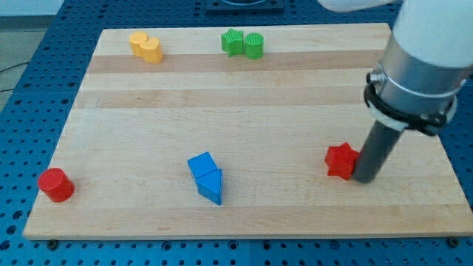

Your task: Pull the red star into the red circle

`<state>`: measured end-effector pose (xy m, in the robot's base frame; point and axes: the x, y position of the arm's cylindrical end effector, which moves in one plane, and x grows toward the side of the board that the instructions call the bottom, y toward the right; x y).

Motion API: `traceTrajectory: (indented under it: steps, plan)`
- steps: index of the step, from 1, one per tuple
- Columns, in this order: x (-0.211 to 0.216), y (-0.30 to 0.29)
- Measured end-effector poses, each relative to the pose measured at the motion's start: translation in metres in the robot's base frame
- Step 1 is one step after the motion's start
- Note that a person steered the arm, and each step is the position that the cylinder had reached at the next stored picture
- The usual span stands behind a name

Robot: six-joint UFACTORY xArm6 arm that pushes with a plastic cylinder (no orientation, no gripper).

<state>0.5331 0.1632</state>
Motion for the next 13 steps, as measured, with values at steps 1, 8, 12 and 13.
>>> traceTrajectory:
  steps: [1,8,12,13]
  plan:
    - [-0.042,-0.027]
    - [-0.17,-0.142]
    - [-0.034,-0.145]
    - [-0.037,-0.199]
